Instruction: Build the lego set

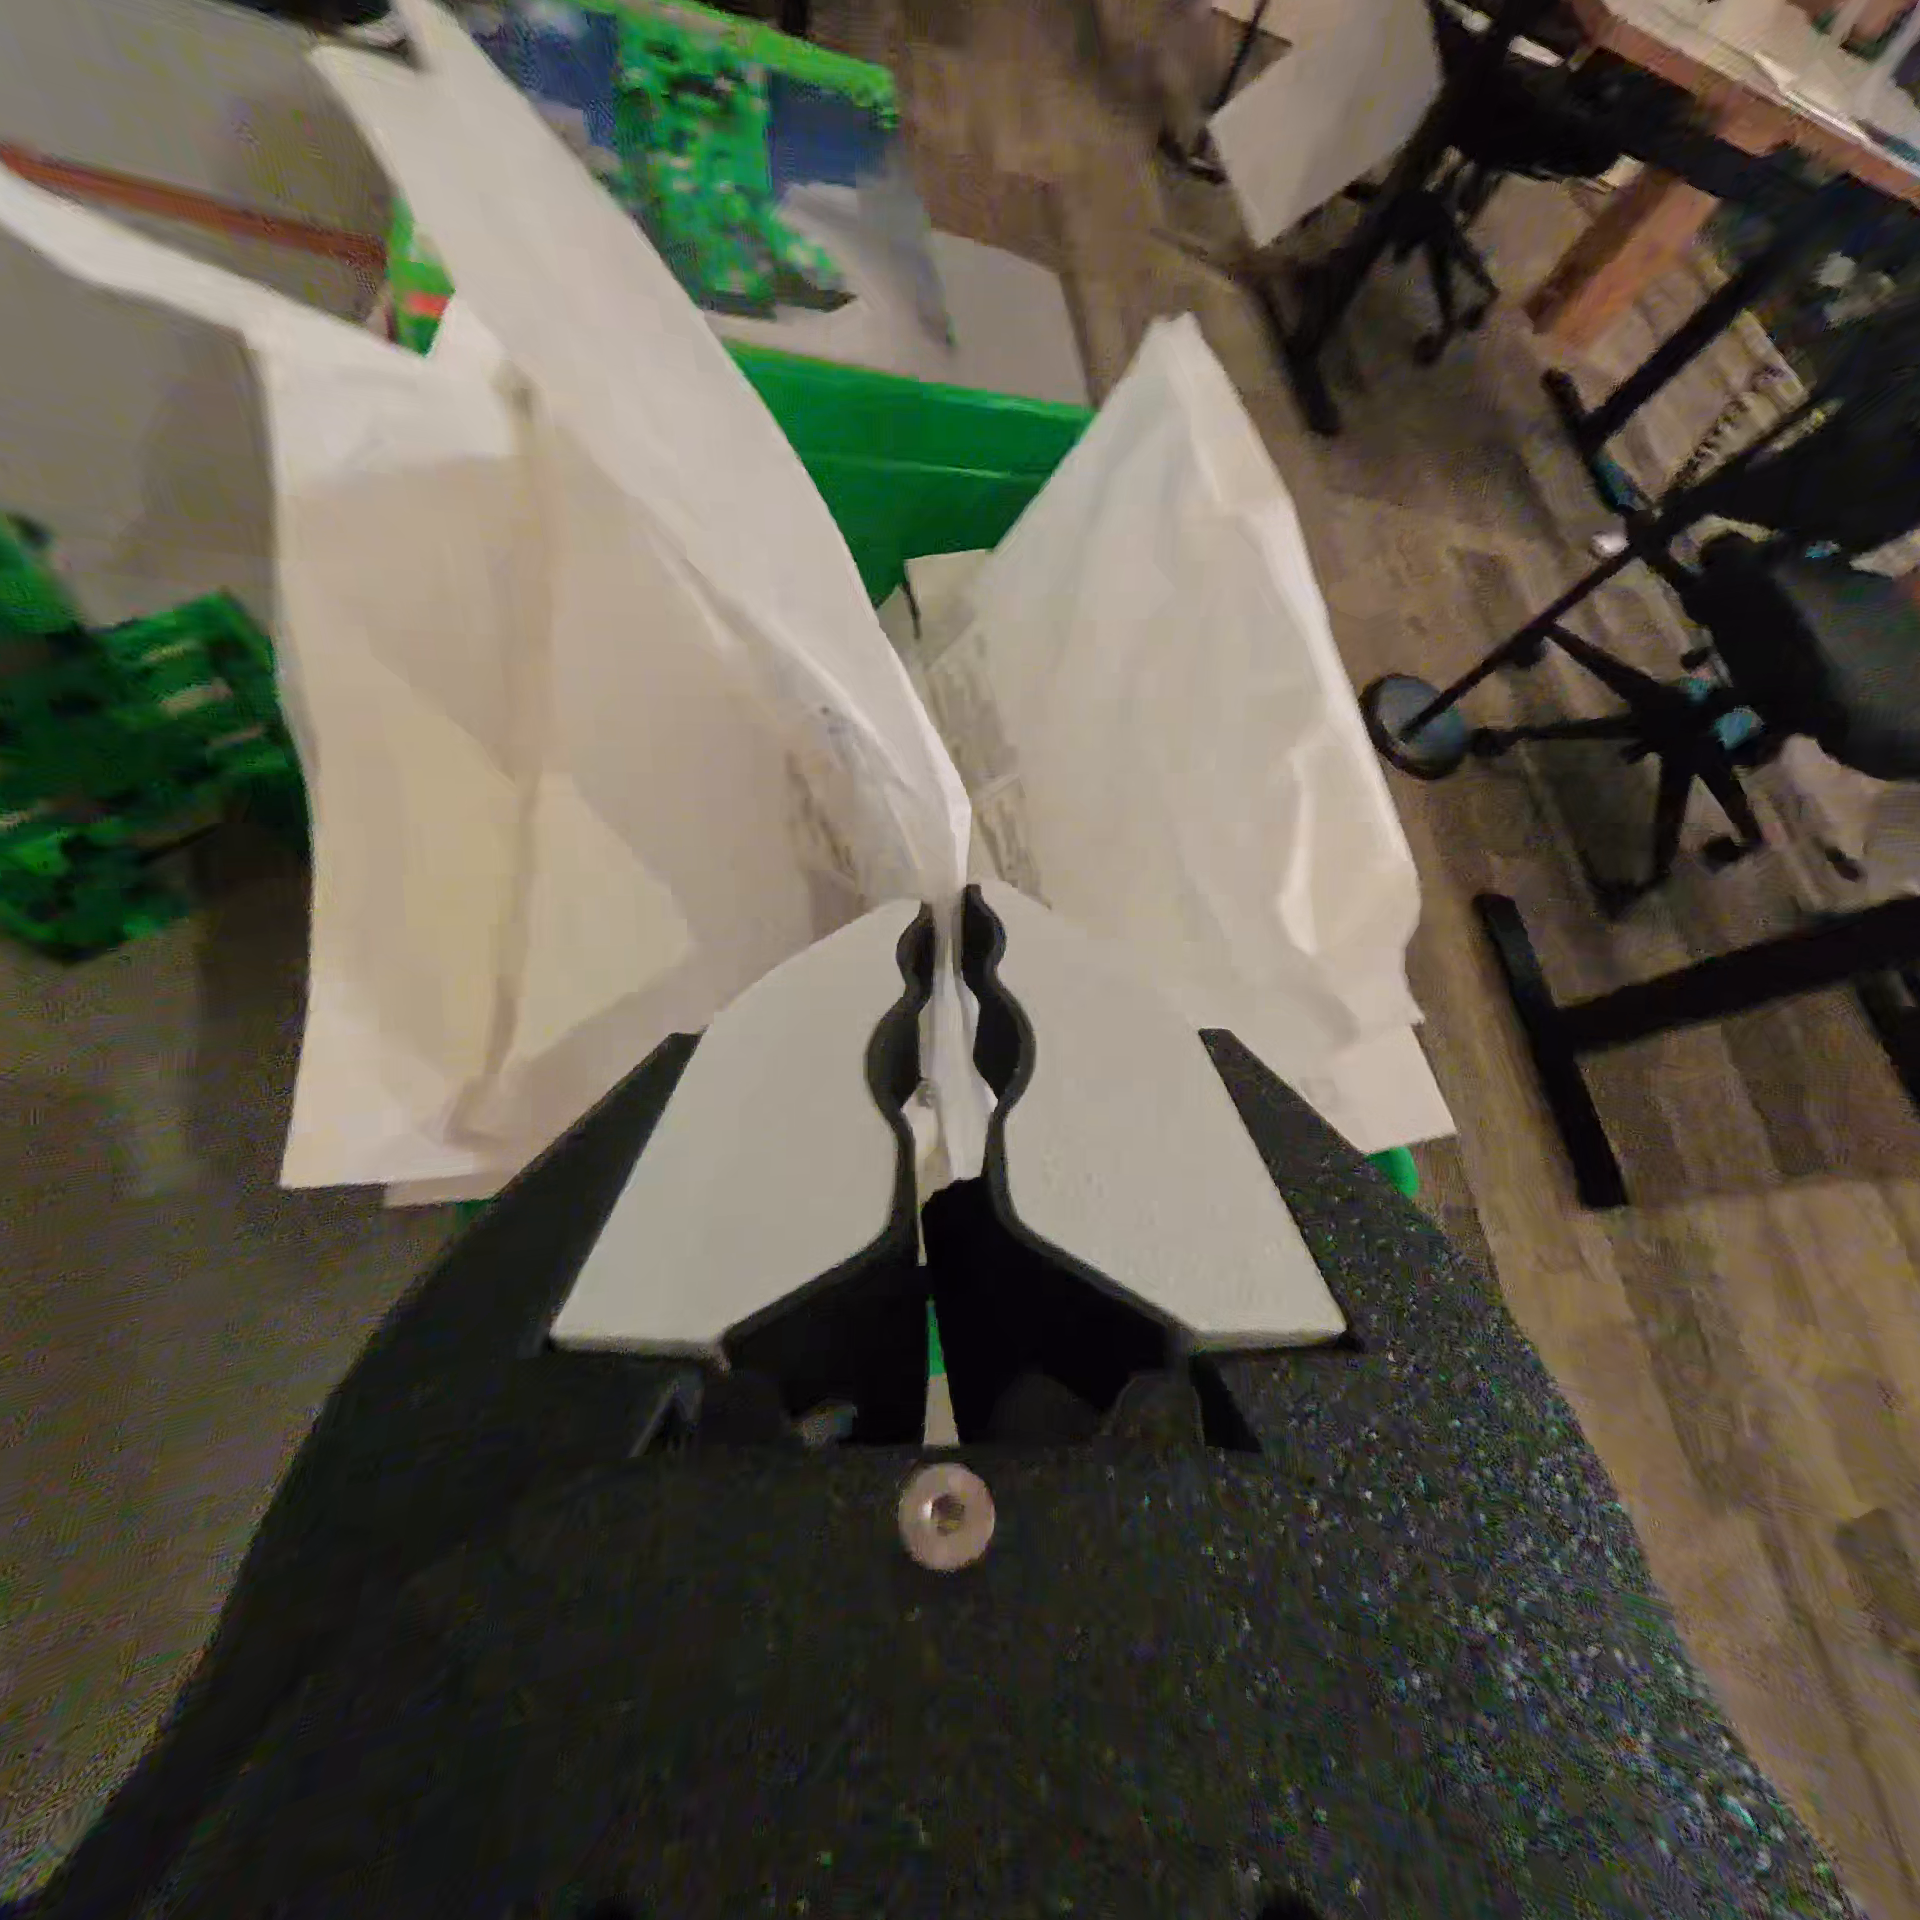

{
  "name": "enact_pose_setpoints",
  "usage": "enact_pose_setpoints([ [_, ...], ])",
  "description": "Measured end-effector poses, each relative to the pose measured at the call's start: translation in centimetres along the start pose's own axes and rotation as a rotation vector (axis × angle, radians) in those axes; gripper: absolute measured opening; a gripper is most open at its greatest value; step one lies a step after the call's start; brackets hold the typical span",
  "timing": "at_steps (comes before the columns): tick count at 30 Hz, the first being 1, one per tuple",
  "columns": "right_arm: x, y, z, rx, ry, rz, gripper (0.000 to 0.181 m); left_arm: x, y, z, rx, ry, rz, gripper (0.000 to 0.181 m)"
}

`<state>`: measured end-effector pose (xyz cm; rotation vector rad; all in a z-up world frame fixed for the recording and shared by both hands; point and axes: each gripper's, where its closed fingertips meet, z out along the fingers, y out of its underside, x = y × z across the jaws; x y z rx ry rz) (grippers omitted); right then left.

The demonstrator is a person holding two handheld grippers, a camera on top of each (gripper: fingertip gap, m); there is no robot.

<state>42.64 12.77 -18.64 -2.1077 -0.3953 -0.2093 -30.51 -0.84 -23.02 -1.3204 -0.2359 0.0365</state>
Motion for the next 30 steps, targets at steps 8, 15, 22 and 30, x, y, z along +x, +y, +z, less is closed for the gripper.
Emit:
enact_pose_setpoints([
  [8,-5.0,-0.2,-0.9,0.038,-0.229,-0.134,0.093,0.0,-0.1,-0.1,0.005,0.012,-0.027,0.019],
  [15,-3.3,0.2,-5.0,0.177,-0.299,-0.041,0.076,0.1,0.0,0.0,0.001,0.022,-0.038,0.019],
  [22,7.8,2.0,-6.4,0.322,-0.001,0.190,0.055,0.2,0.1,0.0,-0.002,0.027,-0.041,0.019],
  [30,6.5,4.0,-0.3,0.227,-0.058,0.130,0.044,0.1,0.1,0.0,-0.001,0.021,-0.043,0.019],
])
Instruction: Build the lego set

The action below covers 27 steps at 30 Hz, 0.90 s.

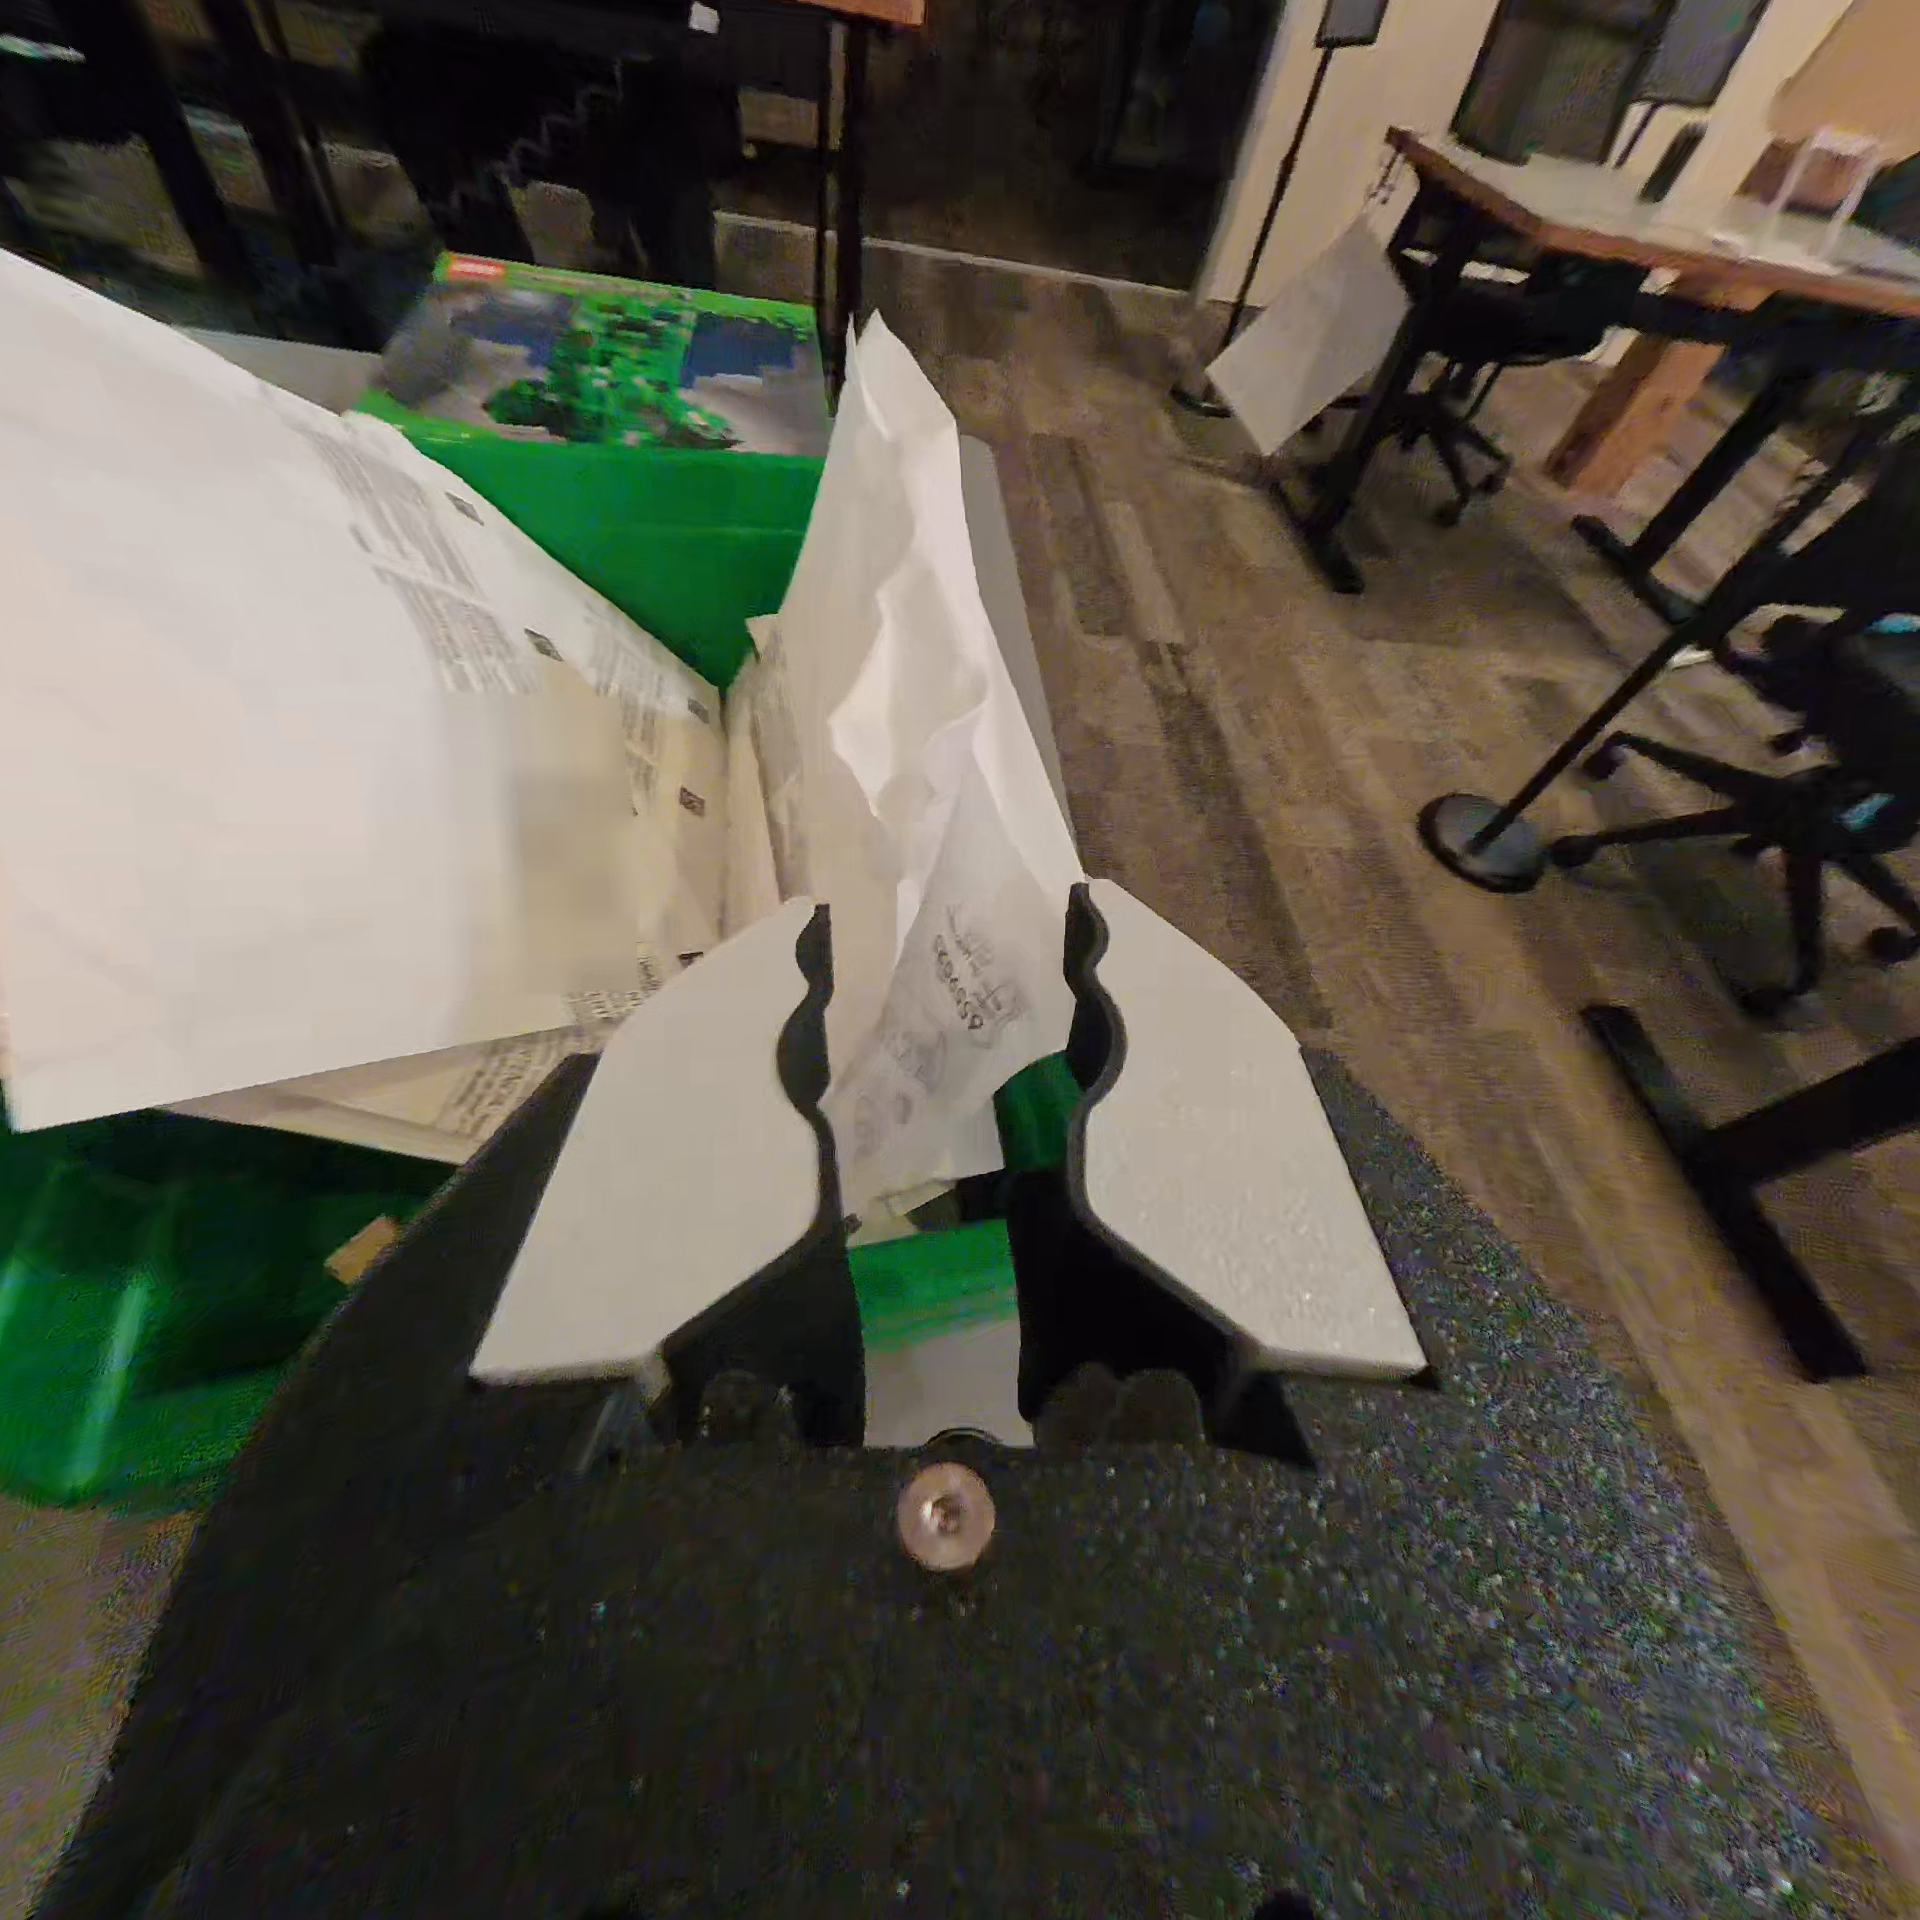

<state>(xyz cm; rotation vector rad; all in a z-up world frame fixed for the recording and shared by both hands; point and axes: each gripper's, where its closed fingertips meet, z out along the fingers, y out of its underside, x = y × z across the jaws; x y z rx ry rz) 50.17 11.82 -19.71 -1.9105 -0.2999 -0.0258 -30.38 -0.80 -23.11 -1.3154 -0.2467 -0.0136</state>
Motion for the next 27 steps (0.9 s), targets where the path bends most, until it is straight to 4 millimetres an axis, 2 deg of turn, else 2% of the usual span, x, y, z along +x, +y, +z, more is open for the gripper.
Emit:
enact_pose_setpoints([
  [2,-0.3,0.0,0.9,-0.002,0.034,-0.067,0.034,0.0,0.0,0.0,-0.001,-0.001,0.001,0.019],
  [5,-3.2,-0.8,1.0,0.048,0.006,-0.227,0.011,0.0,0.1,0.0,-0.004,-0.003,0.004,0.019],
  [9,-8.9,-1.4,-0.4,0.130,0.023,-0.679,0.008,-0.1,0.1,0.1,-0.007,-0.007,0.004,0.018],
  [11,-10.5,-0.6,-0.5,0.115,0.078,-0.913,0.007,-0.1,0.2,0.1,-0.009,-0.008,0.003,0.018],
  [13,-11.4,0.2,-0.5,0.098,0.094,-1.035,0.007,-0.1,0.2,0.1,-0.011,-0.008,0.003,0.018],
  [20,-11.5,0.5,-0.8,0.106,0.042,-0.981,0.010,-0.1,0.3,0.1,-0.015,-0.009,0.006,0.018],
  [22,-11.5,0.7,-0.8,0.101,-0.004,-0.940,0.020,-0.1,0.3,0.1,-0.016,-0.008,0.006,0.018],
  [25,-11.2,0.9,-1.0,0.082,-0.095,-0.769,0.044,-0.1,0.3,0.1,-0.015,-0.008,0.004,0.018],
  [27,-9.7,0.5,-1.5,0.090,-0.120,-0.622,0.054,-0.1,0.3,0.1,-0.014,-0.007,0.003,0.018],
])
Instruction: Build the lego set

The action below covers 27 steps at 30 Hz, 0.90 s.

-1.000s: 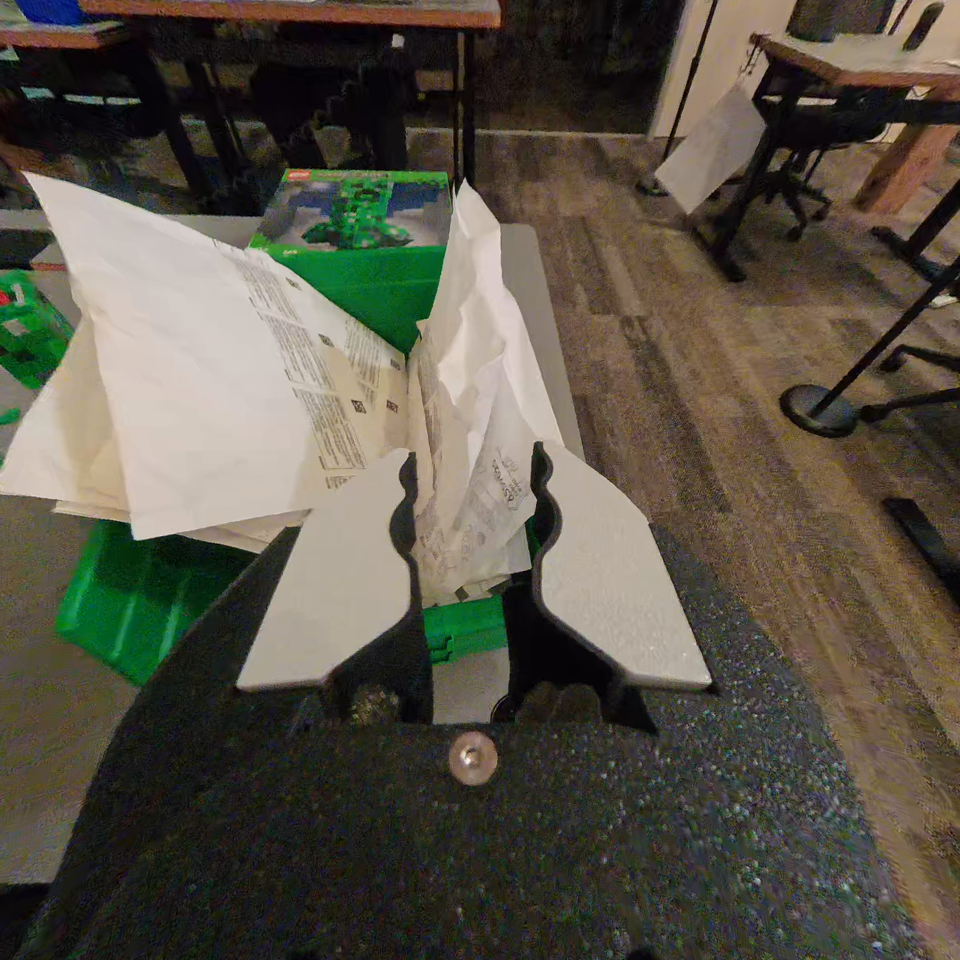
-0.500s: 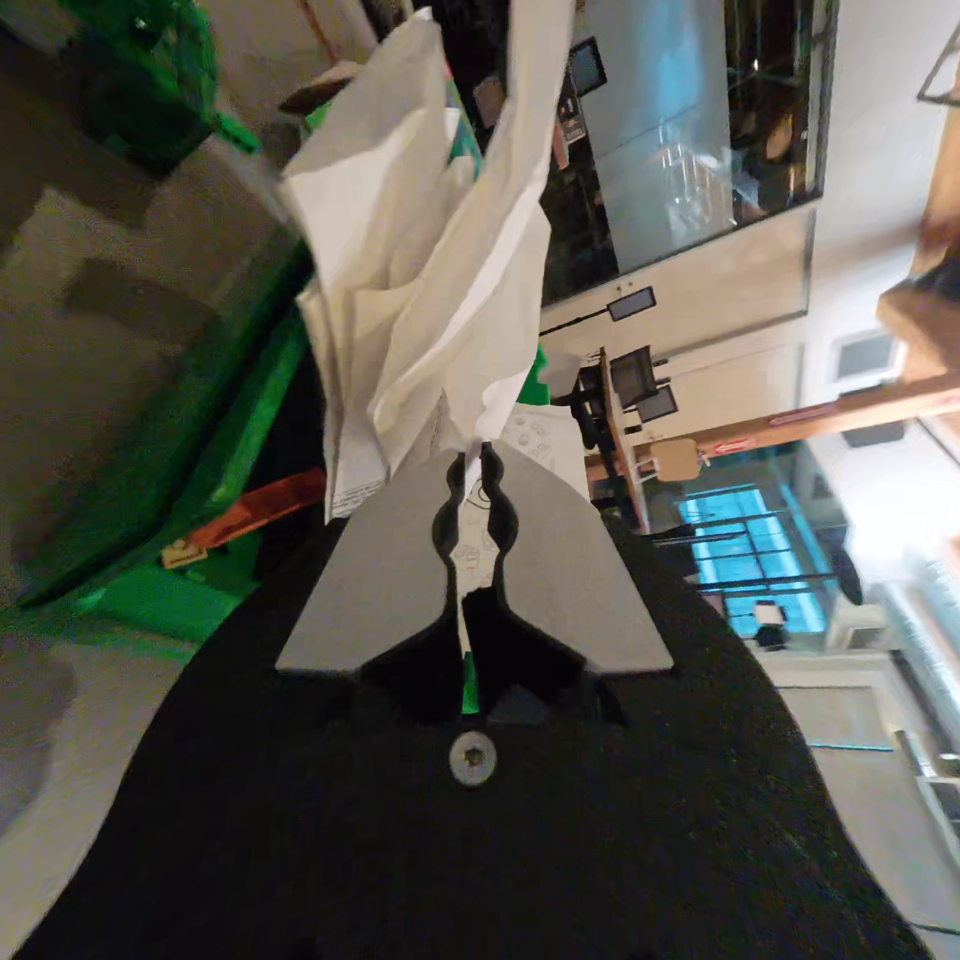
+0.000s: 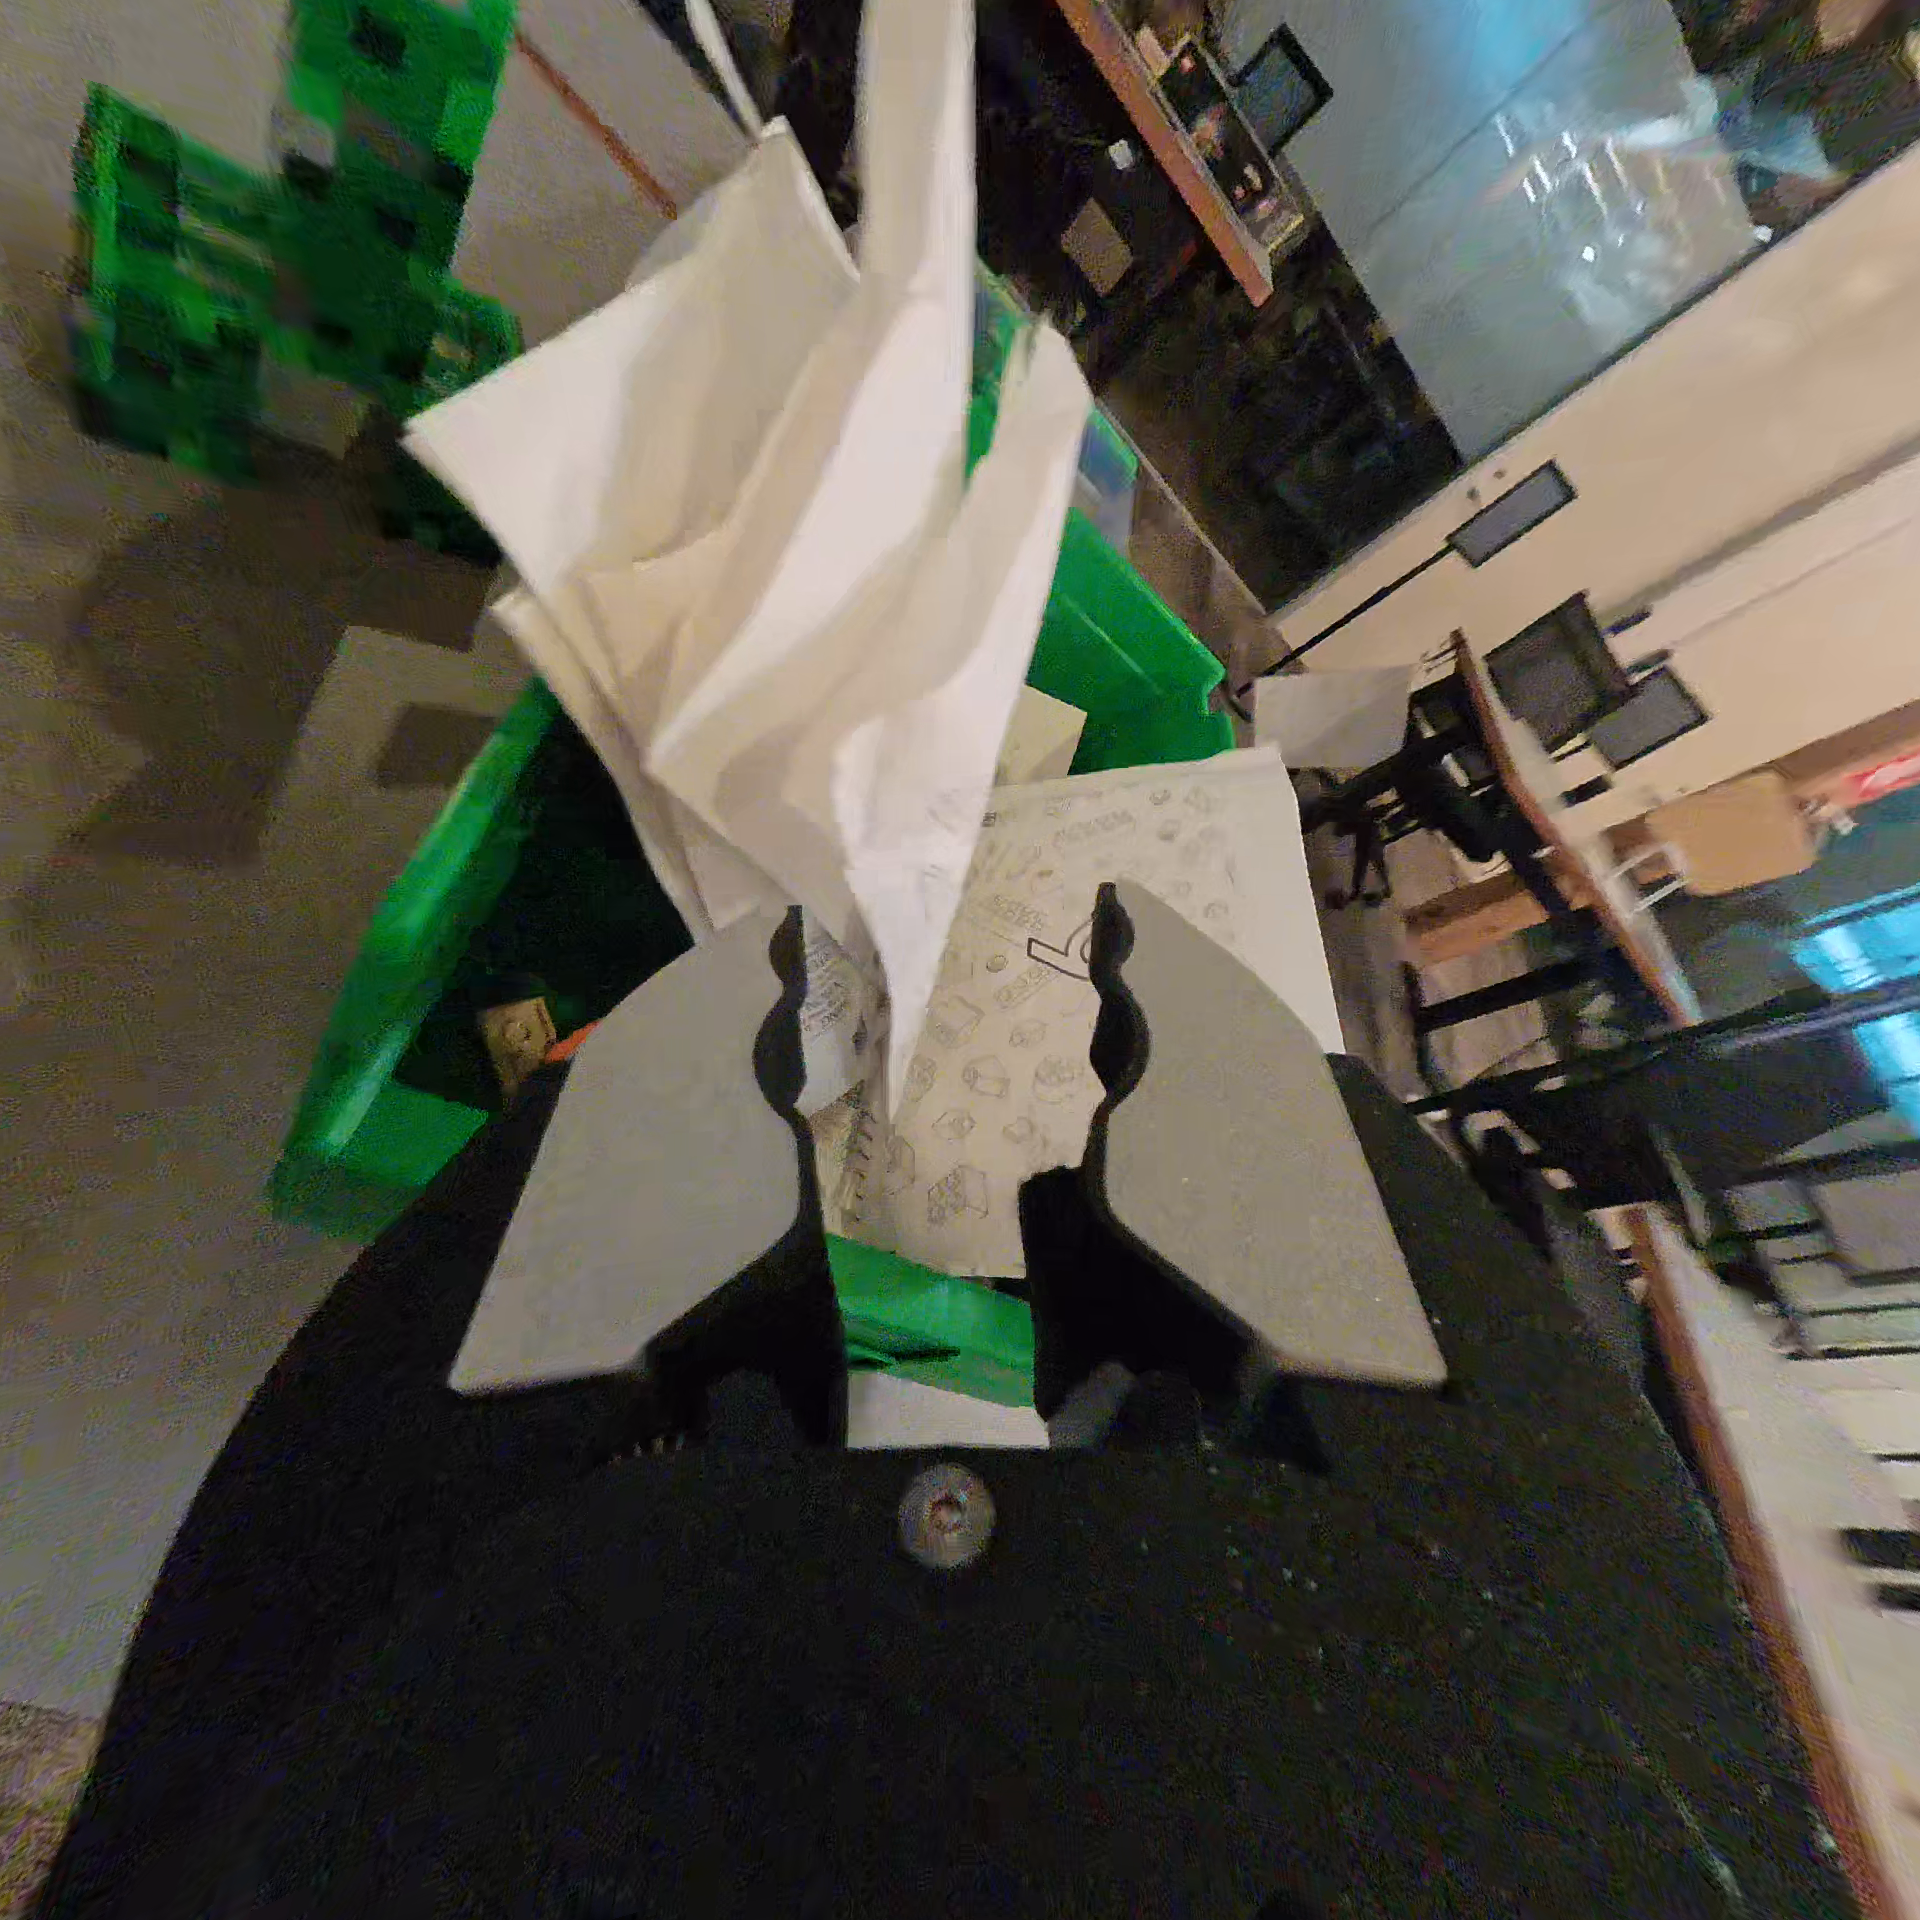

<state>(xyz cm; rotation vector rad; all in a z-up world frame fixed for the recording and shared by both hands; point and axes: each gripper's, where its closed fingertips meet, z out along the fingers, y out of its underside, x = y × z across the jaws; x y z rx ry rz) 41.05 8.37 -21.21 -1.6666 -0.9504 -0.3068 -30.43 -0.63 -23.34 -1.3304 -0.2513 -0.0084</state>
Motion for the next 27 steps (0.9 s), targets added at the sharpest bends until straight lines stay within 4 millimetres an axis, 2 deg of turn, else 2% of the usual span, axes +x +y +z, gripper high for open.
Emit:
enact_pose_setpoints([
  [3,2.7,1.1,-1.4,0.039,0.009,0.191,0.065,0.0,0.0,0.0,0.002,0.002,-0.005,0.018],
  [6,6.1,2.3,-3.0,0.107,0.054,0.386,0.062,0.0,-0.1,-0.1,0.004,0.004,-0.009,0.018],
  [8,8.6,4.4,-3.3,0.096,0.106,0.580,0.056,0.0,-0.1,-0.1,0.005,0.005,-0.012,0.018],
  [9,9.1,5.9,-3.0,0.054,0.085,0.661,0.058,0.0,-0.1,-0.1,0.006,0.005,-0.013,0.018],
  [11,8.8,8.3,-1.8,-0.047,0.008,0.771,0.064,0.0,-0.1,-0.1,0.007,0.005,-0.014,0.018],
  [14,8.1,9.3,0.3,-0.107,-0.079,0.834,0.063,-0.1,-0.1,-0.1,0.008,0.006,-0.017,0.018],
  [16,8.4,9.2,1.1,-0.121,-0.058,0.804,0.058,-0.1,-0.1,-0.2,0.008,0.006,-0.018,0.018],
  [17,8.8,9.3,1.3,-0.131,-0.029,0.765,0.045,-0.1,-0.1,-0.2,0.009,0.006,-0.018,0.018],
  [18,9.0,8.8,1.4,-0.116,-0.019,0.716,0.016,-0.1,-0.1,-0.2,0.009,0.006,-0.019,0.018],
  [21,10.1,7.0,1.5,-0.068,0.008,0.623,0.002,0.0,-0.1,-0.2,0.007,0.012,-0.022,0.019],
  [23,11.5,5.8,1.2,-0.049,0.059,0.572,0.001,0.2,0.0,-0.2,0.005,0.021,-0.027,0.019],
  [27,14.7,0.9,-0.4,0.073,0.139,0.519,0.001,0.4,0.0,-0.3,0.005,0.037,-0.041,0.020],
])
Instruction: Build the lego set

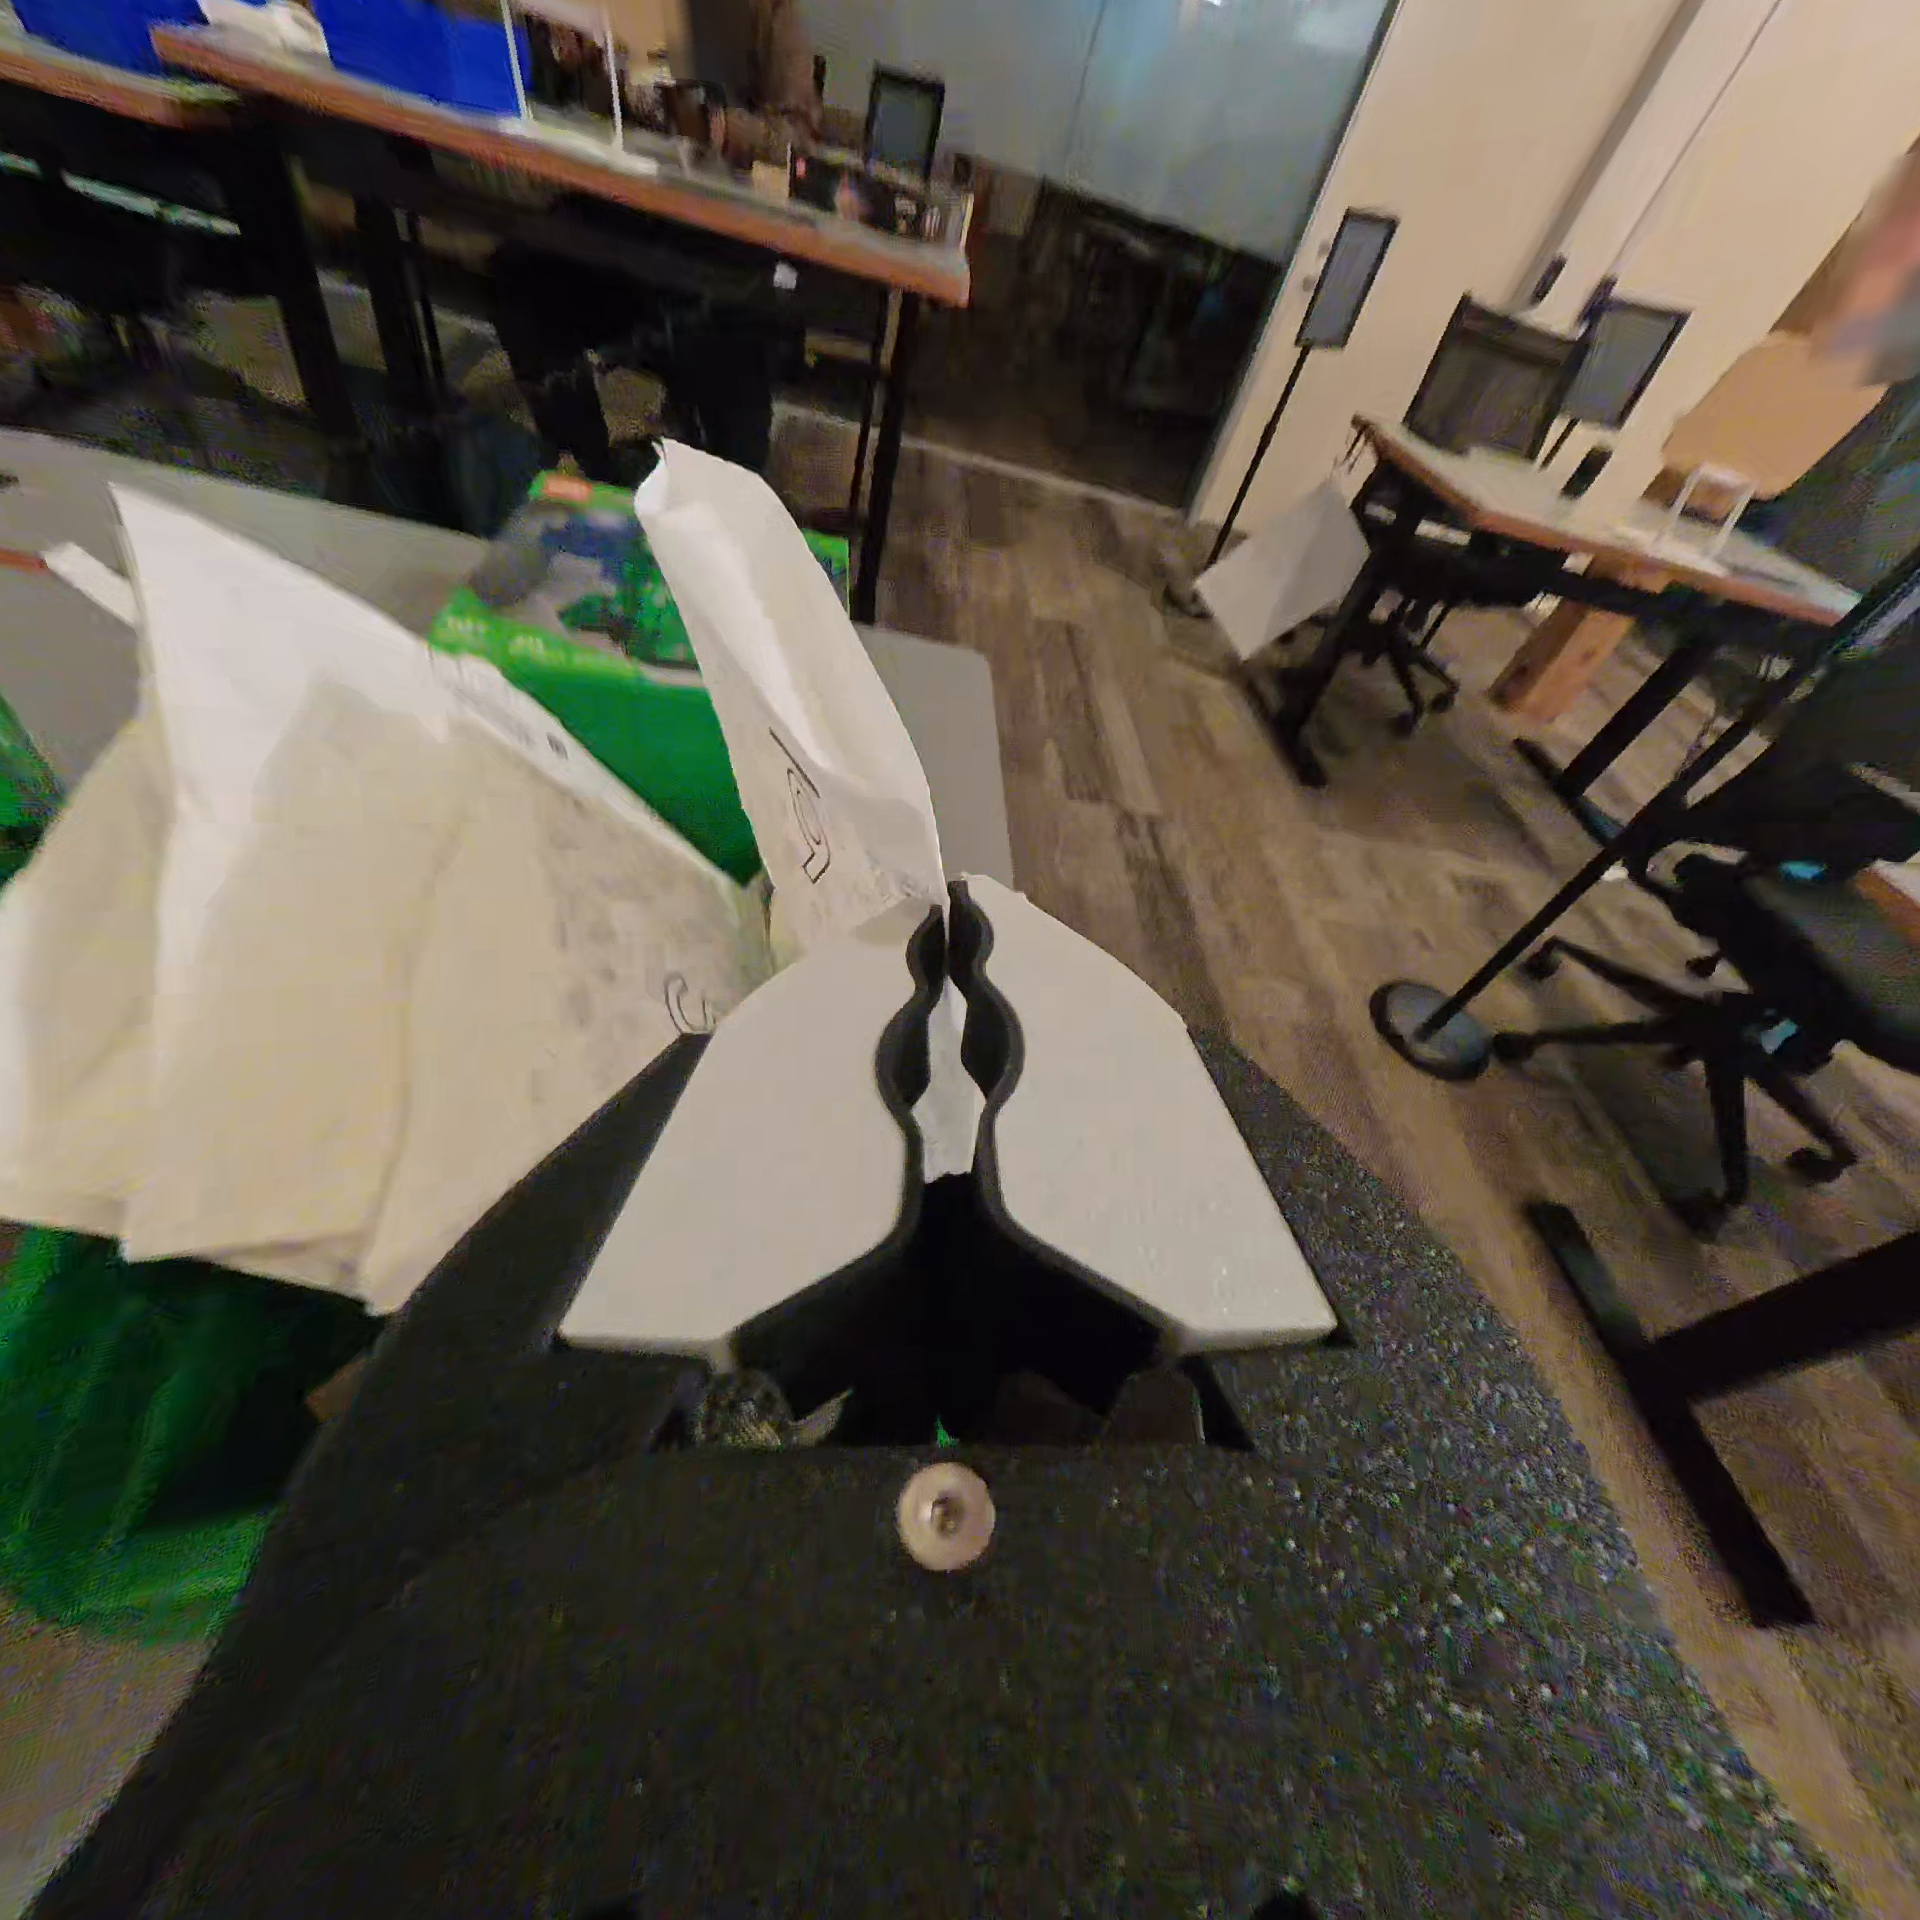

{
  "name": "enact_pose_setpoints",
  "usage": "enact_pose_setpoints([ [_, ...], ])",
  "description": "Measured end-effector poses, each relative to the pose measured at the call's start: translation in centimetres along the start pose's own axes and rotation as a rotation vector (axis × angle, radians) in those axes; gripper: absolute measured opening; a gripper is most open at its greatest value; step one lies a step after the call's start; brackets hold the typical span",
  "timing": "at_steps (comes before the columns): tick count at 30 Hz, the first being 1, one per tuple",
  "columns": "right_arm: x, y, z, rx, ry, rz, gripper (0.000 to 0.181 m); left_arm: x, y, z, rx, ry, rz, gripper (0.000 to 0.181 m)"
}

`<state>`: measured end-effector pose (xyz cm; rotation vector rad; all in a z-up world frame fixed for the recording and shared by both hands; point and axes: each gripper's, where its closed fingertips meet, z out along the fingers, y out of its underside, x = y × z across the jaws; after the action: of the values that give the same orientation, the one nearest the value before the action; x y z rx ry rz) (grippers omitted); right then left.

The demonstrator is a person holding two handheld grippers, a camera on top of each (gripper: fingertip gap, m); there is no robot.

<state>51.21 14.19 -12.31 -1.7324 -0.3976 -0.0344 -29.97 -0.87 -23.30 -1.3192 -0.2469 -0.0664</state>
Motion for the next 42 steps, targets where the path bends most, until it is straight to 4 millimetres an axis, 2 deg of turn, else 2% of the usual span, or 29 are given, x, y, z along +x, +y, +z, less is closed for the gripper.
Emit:
enact_pose_setpoints([
  [4,-0.7,-6.0,-1.0,0.123,0.016,-0.040,0.001,0.4,0.3,0.1,-0.022,0.025,-0.003,0.024],
  [6,-2.0,-8.4,-1.2,0.166,-0.015,-0.054,0.001,0.7,0.5,0.2,-0.036,0.037,0.008,0.024],
  [11,-5.9,-11.7,-1.2,0.193,-0.103,-0.095,0.001,1.7,1.0,0.4,-0.077,0.091,0.017,0.025],
  [15,-10.2,-15.4,-2.8,0.313,-0.211,-0.064,0.001,3.0,0.6,0.4,-0.072,0.126,0.061,0.025],
  [16,-11.7,-16.6,-3.3,0.345,-0.257,-0.051,0.001,3.9,0.2,0.5,-0.062,0.145,0.079,0.025],
  [18,-15.6,-18.8,-4.0,0.387,-0.374,-0.035,0.001,6.9,-0.8,0.7,-0.043,0.224,0.134,0.025],
  [22,-24.7,-22.3,-4.8,0.457,-0.623,0.000,0.001,15.4,-2.4,0.2,-0.038,0.466,0.221,0.031],
  [24,-29.5,-23.3,-4.9,0.485,-0.716,0.008,0.001,19.9,-3.6,-0.8,-0.034,0.615,0.167,0.040],
  [26,-34.4,-23.8,-5.0,0.513,-0.801,0.015,0.002,24.1,-5.2,-2.3,-0.043,0.772,0.043,0.055],
  [27,-37.0,-23.8,-5.1,0.525,-0.843,0.015,0.002,25.6,-6.0,-3.0,-0.058,0.830,-0.037,0.064],
  [29,-42.1,-23.5,-5.4,0.550,-0.906,-0.005,0.001,27.0,-7.5,-3.4,-0.093,0.875,-0.174,0.078],
  [31,-46.9,-22.8,-5.5,0.572,-0.933,-0.047,0.002,26.3,-8.0,-2.8,-0.151,0.820,-0.261,0.085],
  [34,-53.1,-21.8,-6.0,0.599,-0.967,-0.098,0.002,21.3,-6.6,-0.9,-0.222,0.585,-0.259,0.086],
  [37,-58.0,-21.3,-6.8,0.596,-1.053,-0.099,0.001,17.7,-5.2,-0.7,-0.283,0.530,-0.353,0.080],
  [38,-59.2,-21.3,-7.0,0.596,-1.080,-0.084,0.002,16.6,-4.8,-0.8,-0.292,0.526,-0.372,0.065],
  [40,-61.1,-21.6,-7.2,0.602,-1.110,-0.056,0.002,14.4,-4.6,-1.3,-0.263,0.531,-0.411,0.000],
  [42,-62.5,-21.9,-6.6,0.613,-1.087,-0.070,0.001,12.2,-4.9,-2.1,-0.217,0.533,-0.432,0.000],
])
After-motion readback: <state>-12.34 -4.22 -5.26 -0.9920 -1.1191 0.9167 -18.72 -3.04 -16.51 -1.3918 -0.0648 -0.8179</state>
